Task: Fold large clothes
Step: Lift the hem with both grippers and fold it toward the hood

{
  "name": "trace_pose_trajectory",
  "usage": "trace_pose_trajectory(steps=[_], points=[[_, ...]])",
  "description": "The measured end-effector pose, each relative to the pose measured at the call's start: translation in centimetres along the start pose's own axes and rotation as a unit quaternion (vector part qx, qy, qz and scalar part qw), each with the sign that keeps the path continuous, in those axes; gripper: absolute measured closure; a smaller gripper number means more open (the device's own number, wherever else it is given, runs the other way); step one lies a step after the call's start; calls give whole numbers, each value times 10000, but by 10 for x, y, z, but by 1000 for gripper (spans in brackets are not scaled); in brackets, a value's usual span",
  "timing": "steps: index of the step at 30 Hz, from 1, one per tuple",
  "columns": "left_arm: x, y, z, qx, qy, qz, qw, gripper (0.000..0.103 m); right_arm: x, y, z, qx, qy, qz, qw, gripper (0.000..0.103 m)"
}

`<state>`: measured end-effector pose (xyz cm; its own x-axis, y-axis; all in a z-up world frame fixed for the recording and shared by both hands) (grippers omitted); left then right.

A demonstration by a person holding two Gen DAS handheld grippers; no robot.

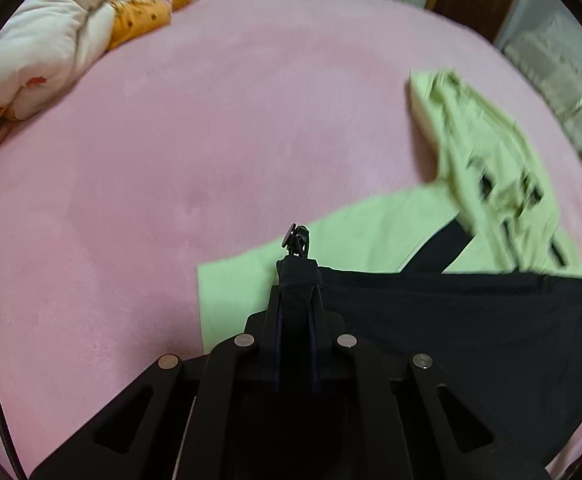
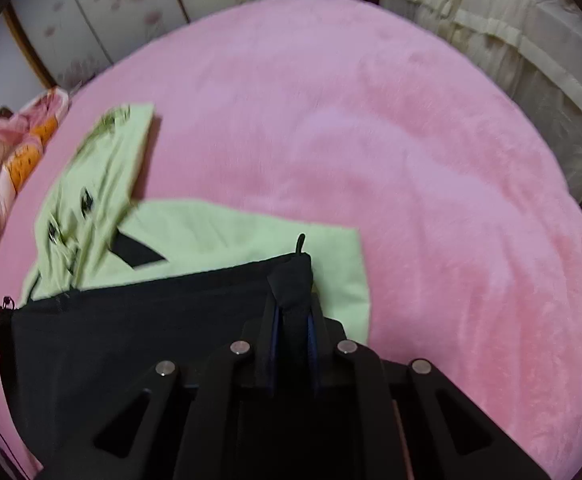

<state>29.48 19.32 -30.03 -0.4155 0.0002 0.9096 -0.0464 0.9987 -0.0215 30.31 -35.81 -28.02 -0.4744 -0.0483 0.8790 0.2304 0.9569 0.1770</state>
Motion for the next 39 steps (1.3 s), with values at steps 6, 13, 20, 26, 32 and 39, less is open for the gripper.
trace_pose_trajectory(steps=[6,13,20,26,32,39], points=[[18,-12,-38,102,-479,-51,9988,96,23,9,-39,-10,-590,85,9982,92],[-50,-5,-27,61,16,-298,9995,94,-45,4,-41,88,-111,400,9991,91],[-62,3,-29,36,-140,-333,9993,90,-60,12,-47,263,-225,506,9981,90],[-61,11,-34,302,-76,-456,9985,70,-67,10,-46,258,-29,716,9971,83],[-12,-1,-26,273,-417,-329,9982,61,-22,23,-40,233,-461,825,9953,82],[29,-71,27,209,-457,578,9971,59,3,110,16,607,-409,-196,9971,82]])
Point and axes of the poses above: each gripper's, at about its wrist camera, not at the fingertips, and x roughly against the way its jaws point, y to its left, z to its underside, the point moved 8 cm from there along -x, roughly the way its jaws point, and after that the axes turned 3 degrees about -z, right-handed, at the moved point
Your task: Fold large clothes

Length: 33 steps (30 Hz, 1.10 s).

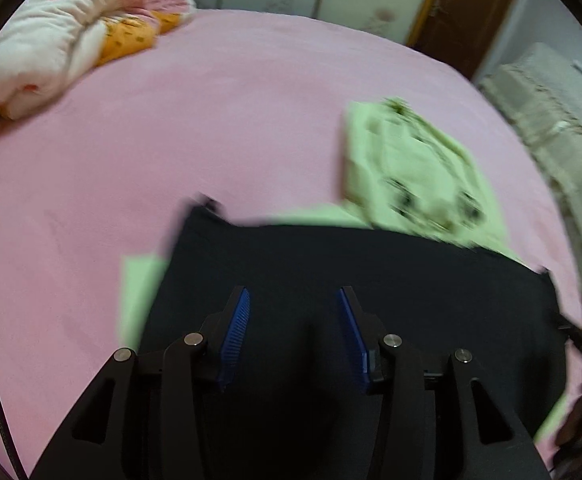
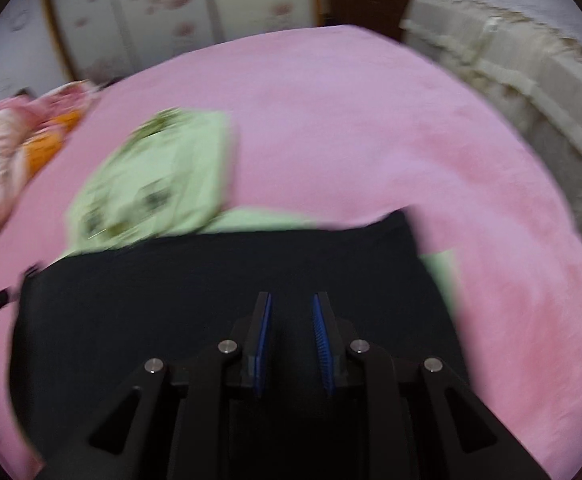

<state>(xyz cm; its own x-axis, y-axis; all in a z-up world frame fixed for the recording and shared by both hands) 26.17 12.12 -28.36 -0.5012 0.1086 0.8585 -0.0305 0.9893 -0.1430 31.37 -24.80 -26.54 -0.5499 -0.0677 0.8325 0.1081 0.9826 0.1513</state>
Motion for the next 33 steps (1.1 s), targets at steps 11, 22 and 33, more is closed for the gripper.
trace_pose_trajectory(steps=[11,22,33], points=[[-41,-62,62,-626,-92,-101,9979,59,-47,90,55,683,531,-876,9924,85],[-42,-1,7,-53,-57,-397,9992,57,-26,-94,0,-649,3,817,9945,82],[10,20,107,279,407,-521,9974,55,18,-3,93,-137,336,-154,9992,82]])
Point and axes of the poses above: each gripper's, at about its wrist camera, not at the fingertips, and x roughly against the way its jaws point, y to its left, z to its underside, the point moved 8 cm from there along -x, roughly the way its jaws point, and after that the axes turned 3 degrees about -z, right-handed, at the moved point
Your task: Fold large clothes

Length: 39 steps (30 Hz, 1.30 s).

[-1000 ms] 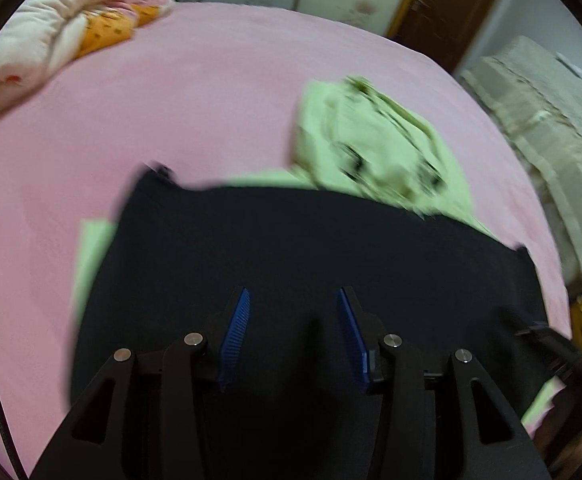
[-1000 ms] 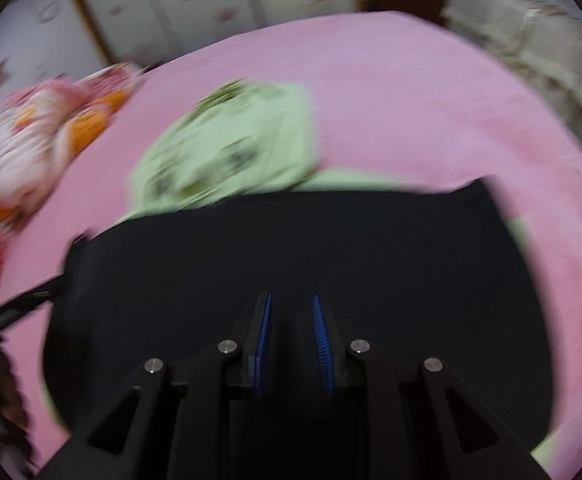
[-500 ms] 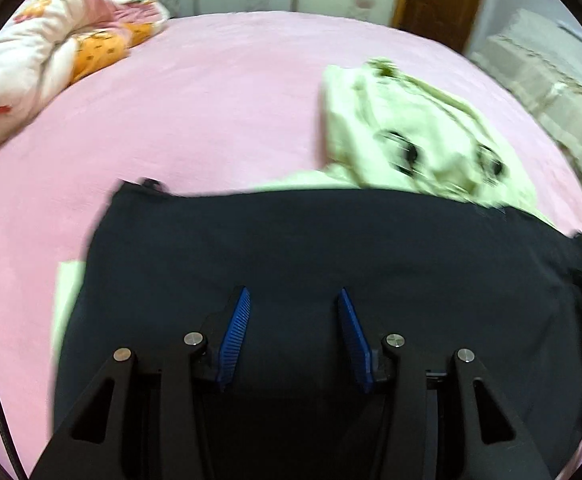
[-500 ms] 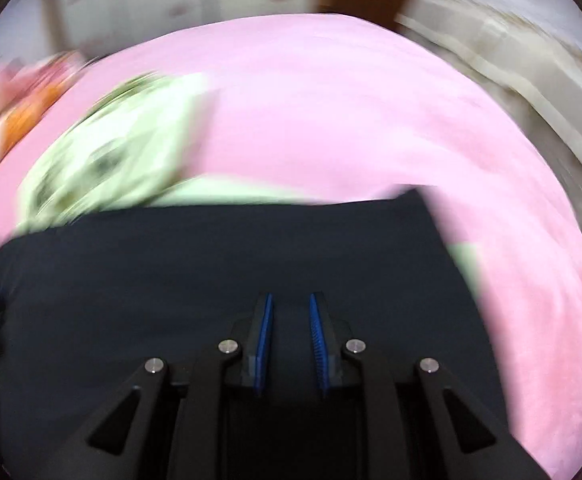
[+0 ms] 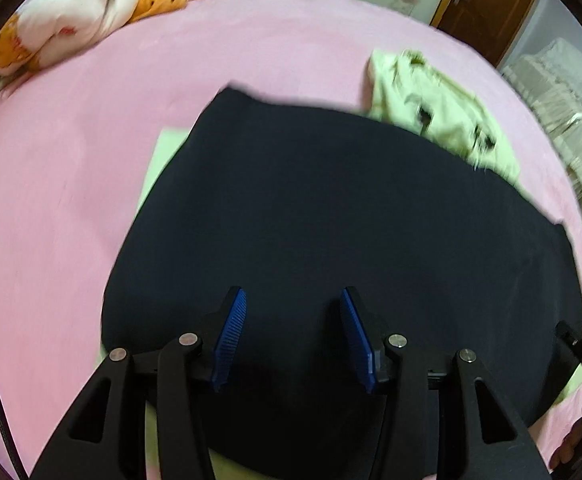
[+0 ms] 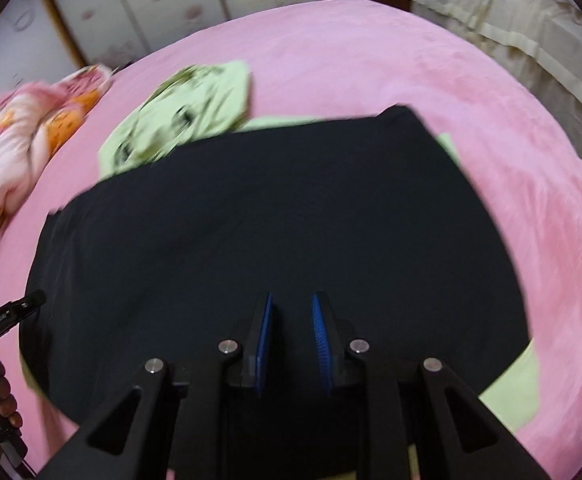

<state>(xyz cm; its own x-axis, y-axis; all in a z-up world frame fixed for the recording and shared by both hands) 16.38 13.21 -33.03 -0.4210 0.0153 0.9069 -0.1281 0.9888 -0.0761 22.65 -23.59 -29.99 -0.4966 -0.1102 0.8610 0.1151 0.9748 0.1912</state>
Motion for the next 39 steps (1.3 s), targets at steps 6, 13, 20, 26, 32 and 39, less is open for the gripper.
trace_pose_trajectory(steps=[6,13,20,26,32,39], points=[[4,21,31,-452,-166,-357,9982,55,-6,-42,26,71,117,525,9985,82],[-2,34,23,-405,-120,-480,9980,55,6,-91,30,1,129,776,9969,93],[9,28,14,54,249,-458,9986,43,18,-82,22,-484,262,622,9965,89],[23,23,8,113,453,-412,9981,35,28,-56,9,-402,281,318,9983,89],[30,11,-9,-63,495,-439,9978,33,31,-27,0,-191,282,35,9994,89],[36,-3,-51,-598,447,-418,9963,32,30,-4,-40,260,240,27,9994,89]])
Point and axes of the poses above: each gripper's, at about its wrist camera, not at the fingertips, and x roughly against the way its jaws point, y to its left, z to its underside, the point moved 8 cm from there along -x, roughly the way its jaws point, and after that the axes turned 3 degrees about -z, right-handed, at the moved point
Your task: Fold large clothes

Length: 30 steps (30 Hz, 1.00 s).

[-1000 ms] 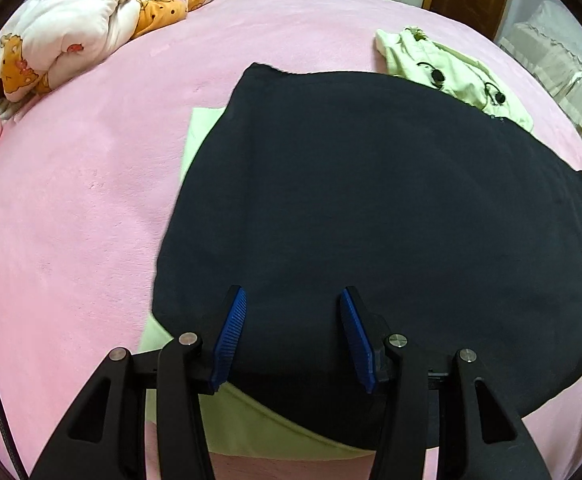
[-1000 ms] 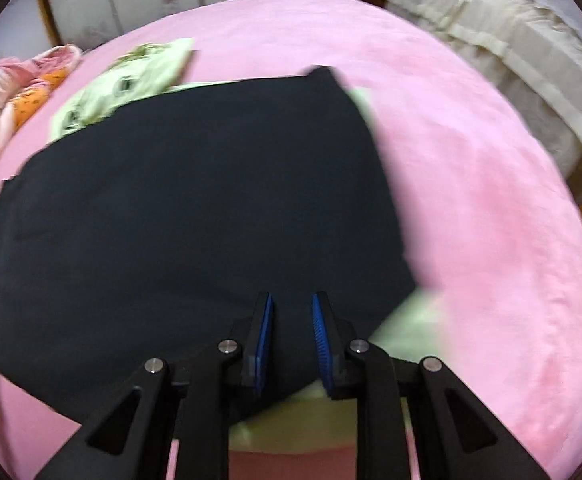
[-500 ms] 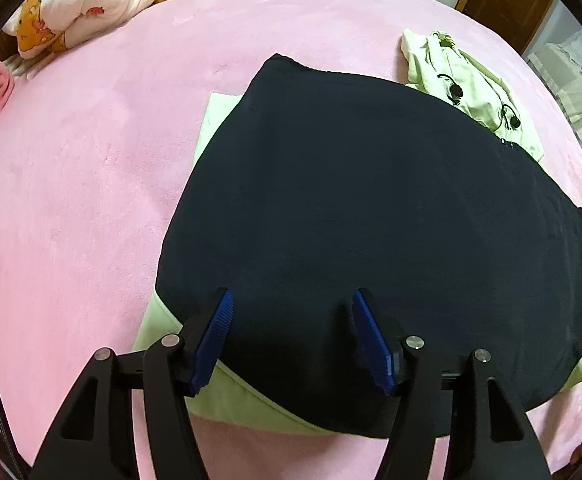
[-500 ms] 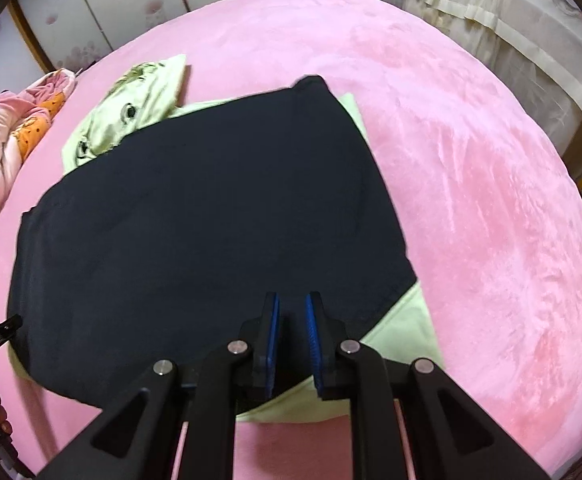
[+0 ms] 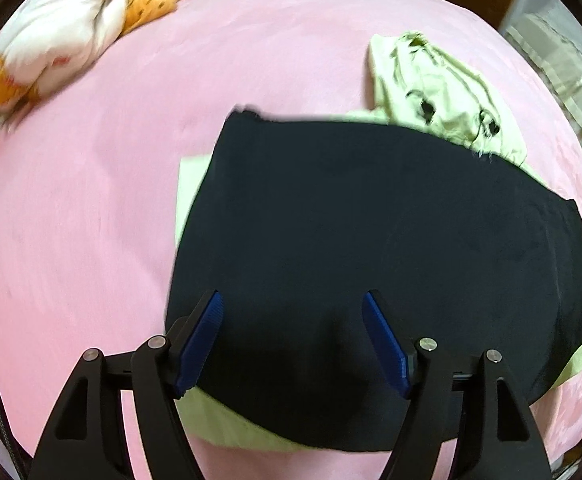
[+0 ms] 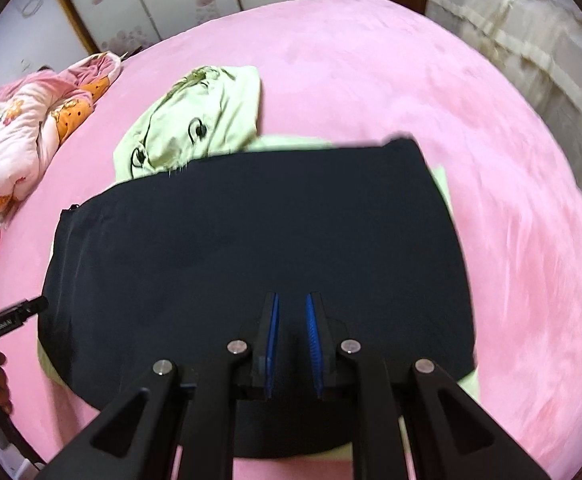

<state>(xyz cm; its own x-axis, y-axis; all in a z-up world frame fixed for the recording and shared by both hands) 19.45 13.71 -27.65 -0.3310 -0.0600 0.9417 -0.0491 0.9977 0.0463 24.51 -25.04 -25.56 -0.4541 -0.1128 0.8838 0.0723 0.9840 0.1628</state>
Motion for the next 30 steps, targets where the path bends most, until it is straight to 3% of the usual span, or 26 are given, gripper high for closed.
trace_pose_trajectory(steps=[8,14,17,23,27,30], points=[[24,-20,-111,-488,-678,266,9962,32,4,19,-103,313,-462,-16,9984,89],[5,-52,-186,-707,-803,676,9920,31,-20,38,-168,66,-450,-519,9976,84],[-21,-64,-211,-688,-713,757,9922,31,-45,45,-194,-39,-342,-620,9975,79],[-105,-74,-243,-254,10,981,9948,31,-112,47,-229,-530,204,-1035,9930,76],[-146,-79,-253,72,316,1113,9933,31,-152,43,-241,-786,420,-1091,9900,73],[-163,-88,-256,156,387,1290,9908,31,-181,43,-241,-644,563,-936,9919,73]])
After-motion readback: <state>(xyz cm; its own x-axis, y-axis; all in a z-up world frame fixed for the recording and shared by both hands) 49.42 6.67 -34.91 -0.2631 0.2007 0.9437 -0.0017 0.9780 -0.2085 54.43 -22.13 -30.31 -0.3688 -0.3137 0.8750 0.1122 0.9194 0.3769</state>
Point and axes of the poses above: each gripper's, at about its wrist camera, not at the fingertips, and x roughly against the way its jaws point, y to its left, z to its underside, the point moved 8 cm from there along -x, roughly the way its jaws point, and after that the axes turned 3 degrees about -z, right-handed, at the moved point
